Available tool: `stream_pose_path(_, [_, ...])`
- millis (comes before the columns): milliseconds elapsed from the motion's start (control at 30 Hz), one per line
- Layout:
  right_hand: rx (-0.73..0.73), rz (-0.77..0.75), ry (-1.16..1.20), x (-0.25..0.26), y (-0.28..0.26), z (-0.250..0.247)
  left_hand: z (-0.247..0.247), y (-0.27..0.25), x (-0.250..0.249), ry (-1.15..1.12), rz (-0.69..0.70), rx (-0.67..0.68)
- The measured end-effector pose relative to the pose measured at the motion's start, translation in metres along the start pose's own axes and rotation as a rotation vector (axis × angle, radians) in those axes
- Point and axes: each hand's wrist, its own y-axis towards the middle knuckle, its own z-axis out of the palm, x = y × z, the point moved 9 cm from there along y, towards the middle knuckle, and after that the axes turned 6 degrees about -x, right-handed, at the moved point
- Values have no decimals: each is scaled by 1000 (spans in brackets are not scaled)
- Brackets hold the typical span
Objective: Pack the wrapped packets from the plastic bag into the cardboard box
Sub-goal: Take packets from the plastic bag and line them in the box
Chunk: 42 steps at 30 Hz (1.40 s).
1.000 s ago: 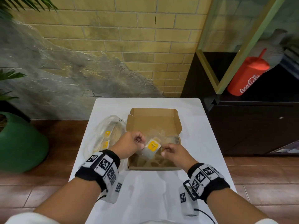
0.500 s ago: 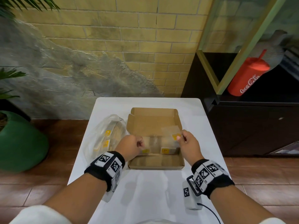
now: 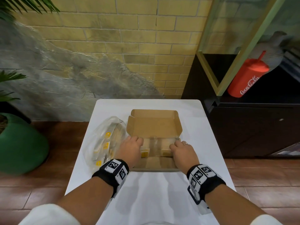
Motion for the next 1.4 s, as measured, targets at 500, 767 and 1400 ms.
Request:
stream_pose_path(500, [387, 50, 140, 12, -18, 44, 59, -20, 6, 142, -84, 464])
stream_pose_path(767, [342, 66, 308, 6, -18, 42, 25, -9, 9, -91, -164, 245])
stream_pose_path(1400, [258, 89, 550, 20, -16, 14, 14, -37, 149, -30, -792, 306])
